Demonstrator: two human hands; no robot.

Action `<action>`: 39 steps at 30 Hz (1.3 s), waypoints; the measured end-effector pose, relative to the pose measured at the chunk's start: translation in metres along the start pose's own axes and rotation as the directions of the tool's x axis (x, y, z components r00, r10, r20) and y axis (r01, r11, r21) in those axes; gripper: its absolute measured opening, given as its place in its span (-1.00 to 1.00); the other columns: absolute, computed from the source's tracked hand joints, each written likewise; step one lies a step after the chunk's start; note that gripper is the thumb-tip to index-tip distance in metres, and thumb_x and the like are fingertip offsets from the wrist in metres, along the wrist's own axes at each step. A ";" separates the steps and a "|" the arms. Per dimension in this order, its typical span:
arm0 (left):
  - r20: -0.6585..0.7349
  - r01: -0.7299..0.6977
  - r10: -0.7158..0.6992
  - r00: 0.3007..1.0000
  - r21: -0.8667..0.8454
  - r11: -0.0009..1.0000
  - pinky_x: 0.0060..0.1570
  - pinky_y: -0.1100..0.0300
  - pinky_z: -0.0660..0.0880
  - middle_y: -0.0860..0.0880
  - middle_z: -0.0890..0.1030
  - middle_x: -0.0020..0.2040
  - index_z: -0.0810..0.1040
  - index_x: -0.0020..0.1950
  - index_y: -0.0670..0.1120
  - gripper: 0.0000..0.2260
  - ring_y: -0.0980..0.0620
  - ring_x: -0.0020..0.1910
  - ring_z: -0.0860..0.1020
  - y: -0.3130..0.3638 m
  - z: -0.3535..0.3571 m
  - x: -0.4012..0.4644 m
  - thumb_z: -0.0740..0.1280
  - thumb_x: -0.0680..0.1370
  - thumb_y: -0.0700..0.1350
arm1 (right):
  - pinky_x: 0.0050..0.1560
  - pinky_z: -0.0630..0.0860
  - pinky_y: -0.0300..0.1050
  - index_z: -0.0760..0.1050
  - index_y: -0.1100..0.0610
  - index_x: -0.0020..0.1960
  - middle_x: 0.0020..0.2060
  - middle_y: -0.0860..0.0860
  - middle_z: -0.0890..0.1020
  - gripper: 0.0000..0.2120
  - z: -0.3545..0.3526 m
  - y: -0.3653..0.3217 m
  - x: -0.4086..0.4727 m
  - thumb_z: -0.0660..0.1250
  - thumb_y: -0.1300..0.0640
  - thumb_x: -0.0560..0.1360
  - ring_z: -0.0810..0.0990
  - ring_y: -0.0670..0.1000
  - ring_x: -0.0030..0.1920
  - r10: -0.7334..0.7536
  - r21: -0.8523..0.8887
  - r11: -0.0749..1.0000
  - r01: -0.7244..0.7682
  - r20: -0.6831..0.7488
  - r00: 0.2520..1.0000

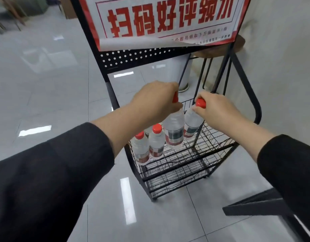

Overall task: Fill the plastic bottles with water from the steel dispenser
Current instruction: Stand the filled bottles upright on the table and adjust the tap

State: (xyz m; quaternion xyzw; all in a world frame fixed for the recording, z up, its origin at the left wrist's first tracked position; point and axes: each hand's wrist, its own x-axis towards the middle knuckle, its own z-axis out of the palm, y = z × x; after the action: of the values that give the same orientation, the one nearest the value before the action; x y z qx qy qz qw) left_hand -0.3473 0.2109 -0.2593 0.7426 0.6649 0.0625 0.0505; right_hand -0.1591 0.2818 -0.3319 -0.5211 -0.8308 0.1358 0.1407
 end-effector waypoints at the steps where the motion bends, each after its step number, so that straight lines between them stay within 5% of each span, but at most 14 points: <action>1: -0.001 0.009 -0.009 1.000 -0.002 1.000 -0.03 0.01 0.51 -0.04 0.56 -0.04 0.50 0.15 -0.08 -0.73 -0.11 -0.05 0.49 -0.002 0.003 0.012 0.36 0.63 0.10 | -0.10 0.36 -0.06 0.44 0.04 0.12 -0.09 0.01 0.55 -0.78 0.002 0.003 0.007 0.35 -0.07 0.60 0.48 0.09 -0.09 -0.004 -0.008 1.000 0.004 0.006 1.000; 7: 0.081 0.030 -0.039 0.996 0.112 0.993 -0.11 0.04 0.40 -0.04 0.47 -0.13 0.44 0.05 -0.06 -0.84 -0.14 -0.06 0.46 -0.017 0.045 0.078 0.35 0.63 -0.01 | 0.02 0.49 0.02 0.45 0.07 0.21 0.06 0.10 0.61 -0.73 0.029 0.020 0.053 0.37 -0.02 0.60 0.56 0.17 0.06 -0.051 -0.046 0.997 0.054 0.071 0.996; 10: 0.097 0.021 -0.045 0.994 0.240 0.971 0.03 0.01 0.36 0.01 0.38 -0.26 0.35 0.02 -0.02 -0.85 -0.13 -0.10 0.41 -0.029 0.067 0.097 0.32 0.63 -0.03 | -0.01 0.42 -0.03 0.44 0.06 0.21 0.06 0.08 0.60 -0.75 0.044 0.026 0.075 0.37 0.00 0.60 0.54 0.13 0.05 -0.072 -0.016 0.997 0.074 0.106 0.992; 14: 0.163 0.012 -0.072 0.984 0.343 0.939 0.30 -0.14 0.33 -0.02 0.51 -0.16 0.38 0.04 -0.04 -0.80 -0.12 -0.04 0.46 -0.049 0.086 0.114 0.33 0.64 0.04 | -0.01 0.42 -0.03 0.44 0.12 0.27 0.10 0.12 0.60 -0.71 0.063 0.025 0.100 0.35 0.03 0.61 0.55 0.17 0.09 -0.141 -0.044 0.988 0.149 0.147 0.979; 25: 0.207 0.108 -0.202 0.957 0.392 0.914 0.29 -0.15 0.33 0.00 0.44 -0.24 0.30 0.07 -0.02 -0.86 -0.11 -0.07 0.47 -0.074 0.113 0.125 0.26 0.66 -0.05 | -0.04 0.48 0.02 0.39 0.06 0.28 0.06 0.12 0.52 -0.74 0.100 0.013 0.147 0.31 0.02 0.63 0.55 0.18 0.02 -0.253 -0.049 0.963 0.266 0.185 0.950; 31: 0.233 0.158 -0.243 0.941 0.332 0.930 0.10 -0.05 0.31 0.02 0.47 -0.19 0.46 0.08 -0.04 -0.79 -0.09 -0.05 0.47 -0.083 0.118 0.127 0.28 0.65 0.09 | -0.03 0.48 0.01 0.38 0.07 0.31 0.09 0.10 0.48 -0.62 0.105 0.017 0.148 0.33 -0.09 0.60 0.53 0.16 0.01 -0.207 -0.034 0.976 0.215 0.170 0.964; 39: 0.240 0.122 -0.206 0.949 0.321 0.939 0.20 -0.10 0.41 -0.04 0.61 0.14 0.43 0.42 -0.04 -0.52 -0.12 0.12 0.55 -0.076 0.116 0.122 0.35 0.60 0.19 | 0.20 0.51 0.11 0.29 0.04 0.50 0.31 0.12 0.48 -0.40 0.094 0.018 0.140 0.37 -0.15 0.56 0.53 0.20 0.25 -0.168 -0.012 0.985 0.173 0.181 0.969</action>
State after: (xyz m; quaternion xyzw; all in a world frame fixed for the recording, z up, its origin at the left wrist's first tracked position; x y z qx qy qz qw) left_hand -0.3902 0.3420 -0.3832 0.6845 0.7135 -0.1460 0.0317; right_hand -0.2385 0.4087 -0.4124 -0.4354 -0.8836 0.1580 0.0691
